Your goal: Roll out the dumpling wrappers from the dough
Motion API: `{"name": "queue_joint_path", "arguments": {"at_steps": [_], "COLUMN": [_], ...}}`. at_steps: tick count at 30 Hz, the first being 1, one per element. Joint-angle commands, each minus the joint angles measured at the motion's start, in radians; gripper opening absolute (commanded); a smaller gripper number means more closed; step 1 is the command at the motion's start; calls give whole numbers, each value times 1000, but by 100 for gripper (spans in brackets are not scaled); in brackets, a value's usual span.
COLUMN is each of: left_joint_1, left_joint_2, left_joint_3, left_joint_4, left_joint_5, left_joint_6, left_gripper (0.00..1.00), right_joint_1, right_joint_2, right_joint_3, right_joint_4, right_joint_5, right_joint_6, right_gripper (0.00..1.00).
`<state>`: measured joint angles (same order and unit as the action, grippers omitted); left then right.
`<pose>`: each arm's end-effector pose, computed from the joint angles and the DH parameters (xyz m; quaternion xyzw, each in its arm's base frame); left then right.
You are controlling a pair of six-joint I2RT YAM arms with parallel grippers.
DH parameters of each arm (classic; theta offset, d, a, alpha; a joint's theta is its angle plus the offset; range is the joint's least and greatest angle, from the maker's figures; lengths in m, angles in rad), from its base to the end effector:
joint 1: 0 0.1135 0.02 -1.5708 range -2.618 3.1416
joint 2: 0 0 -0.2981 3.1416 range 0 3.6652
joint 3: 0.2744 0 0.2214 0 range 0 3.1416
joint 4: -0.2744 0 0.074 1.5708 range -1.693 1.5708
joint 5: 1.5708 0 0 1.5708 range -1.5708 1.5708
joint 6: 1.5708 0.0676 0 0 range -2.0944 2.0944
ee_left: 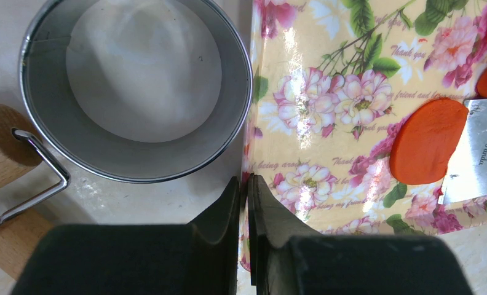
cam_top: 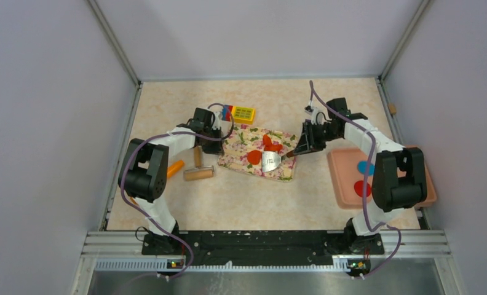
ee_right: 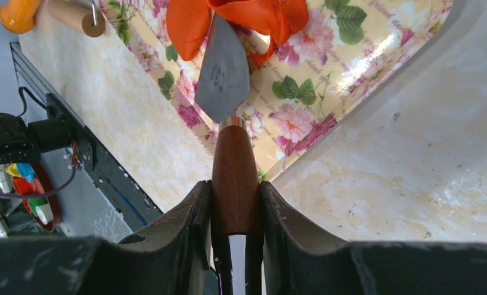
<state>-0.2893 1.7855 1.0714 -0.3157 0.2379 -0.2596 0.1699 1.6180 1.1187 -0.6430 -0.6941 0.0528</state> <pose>0.3365 -0.1168 0.1908 0.0459 0.9563 -0.1820 0.2244 0.2906 0.0937 0.2473 -0.1260 0.9131 0.3525 0.1618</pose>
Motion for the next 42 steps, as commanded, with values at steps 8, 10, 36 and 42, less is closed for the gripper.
{"name": "queue_joint_path", "arguments": {"at_steps": [8,10,36,42], "left_joint_1": [6,6,28,33], "left_joint_2": [-22,-24,-35,-38], "left_joint_3": [-9,-11,-1,27], "left_joint_4": [30,32,12,-8], "left_joint_5": [12,13,2,2], "left_joint_6": [-4,-4,25,41], "left_gripper": [11,11,11,10], "right_joint_1": [17,21,0,-16], "right_joint_2": [105,112,75,53], "right_joint_3": [73,77,0,-33], "right_joint_4": [87,93,425,461], "right_joint_5": [6,7,-328,-368], "right_joint_6": [54,53,193,218], "right_gripper": [0,0,0,0]}}
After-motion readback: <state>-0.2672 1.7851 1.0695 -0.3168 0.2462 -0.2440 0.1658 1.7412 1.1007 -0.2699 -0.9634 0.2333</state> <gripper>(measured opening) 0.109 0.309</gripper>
